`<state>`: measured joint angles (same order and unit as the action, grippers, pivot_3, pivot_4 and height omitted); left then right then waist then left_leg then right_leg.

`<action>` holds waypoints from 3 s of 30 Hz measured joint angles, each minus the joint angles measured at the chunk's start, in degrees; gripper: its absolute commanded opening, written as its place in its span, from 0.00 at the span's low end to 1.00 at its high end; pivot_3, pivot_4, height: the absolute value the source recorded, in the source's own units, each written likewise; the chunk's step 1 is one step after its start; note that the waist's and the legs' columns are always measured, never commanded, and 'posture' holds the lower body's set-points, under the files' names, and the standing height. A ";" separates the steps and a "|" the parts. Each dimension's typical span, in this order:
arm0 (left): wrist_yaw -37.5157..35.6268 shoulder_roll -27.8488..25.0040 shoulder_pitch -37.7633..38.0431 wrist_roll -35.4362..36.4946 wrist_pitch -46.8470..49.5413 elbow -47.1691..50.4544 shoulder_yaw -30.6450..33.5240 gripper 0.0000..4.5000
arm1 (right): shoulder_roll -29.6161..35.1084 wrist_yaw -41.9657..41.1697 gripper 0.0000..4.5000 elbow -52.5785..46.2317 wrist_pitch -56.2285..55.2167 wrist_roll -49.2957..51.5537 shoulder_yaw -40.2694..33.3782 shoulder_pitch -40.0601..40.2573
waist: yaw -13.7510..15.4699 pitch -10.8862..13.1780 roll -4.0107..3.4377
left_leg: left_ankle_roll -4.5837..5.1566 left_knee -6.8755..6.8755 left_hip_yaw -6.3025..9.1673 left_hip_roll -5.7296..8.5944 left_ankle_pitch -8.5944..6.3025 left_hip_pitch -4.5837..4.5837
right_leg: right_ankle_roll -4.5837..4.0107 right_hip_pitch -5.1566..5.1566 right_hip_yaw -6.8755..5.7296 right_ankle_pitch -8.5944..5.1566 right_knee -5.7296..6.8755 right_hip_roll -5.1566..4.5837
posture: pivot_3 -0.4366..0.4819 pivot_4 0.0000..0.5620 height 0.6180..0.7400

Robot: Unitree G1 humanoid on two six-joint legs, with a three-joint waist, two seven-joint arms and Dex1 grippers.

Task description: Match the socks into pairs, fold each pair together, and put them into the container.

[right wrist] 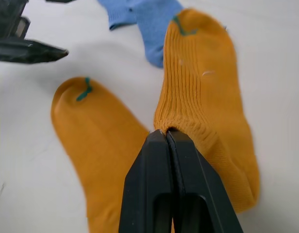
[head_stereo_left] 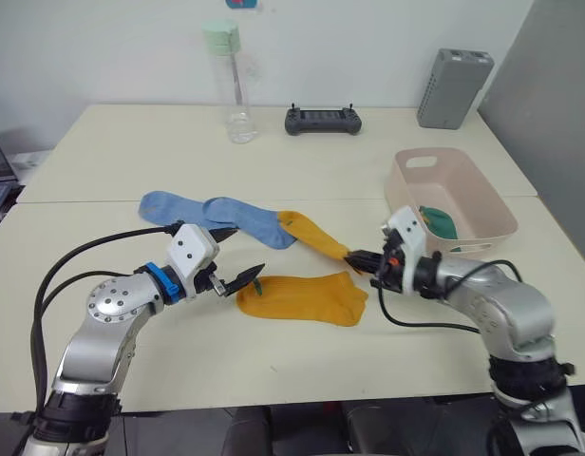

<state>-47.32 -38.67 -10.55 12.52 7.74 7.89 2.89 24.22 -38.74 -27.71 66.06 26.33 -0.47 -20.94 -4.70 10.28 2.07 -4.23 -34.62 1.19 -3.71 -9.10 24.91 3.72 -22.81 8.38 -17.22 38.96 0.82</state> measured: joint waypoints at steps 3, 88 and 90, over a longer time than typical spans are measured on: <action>-1.39 0.08 -4.09 -4.91 -7.64 -6.24 -4.32 1.00 | 0.28 0.38 0.00 -2.15 2.50 2.85 -0.57 0.32 | 0.03 0.00 0.01 | 0.00 -0.01 -0.05 0.00 0.00 0.02 | 0.03 -0.03 0.04 0.01 -0.01 0.00 | 0.48 0.27 1.00; 8.41 8.62 -34.83 -34.03 -51.97 -52.80 -22.84 0.04 | 4.10 9.43 0.00 -2.14 -5.97 13.11 -3.53 0.80 | 1.43 -0.01 0.00 | 0.04 -0.30 0.13 0.02 0.03 0.67 | 0.39 -0.38 -0.13 0.45 0.10 0.06 | 0.48 0.27 1.00; 8.42 9.23 -34.96 -33.83 -51.97 -52.80 -22.84 0.01 | 4.10 10.01 0.00 -2.62 -5.41 13.41 -3.52 0.43 | 1.43 -0.01 0.00 | 0.04 -0.30 0.14 0.02 0.03 0.67 | 0.38 -0.38 -0.13 0.45 0.10 0.06 | 0.48 0.27 1.00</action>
<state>-38.91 -29.44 -45.50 -21.31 -44.23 -44.91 -19.95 28.32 -28.73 -30.33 60.65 39.74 -3.99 -20.52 -3.27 10.27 2.08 -4.19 -34.92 1.33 -3.69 -9.07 25.58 4.11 -23.20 8.24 -16.77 39.06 0.88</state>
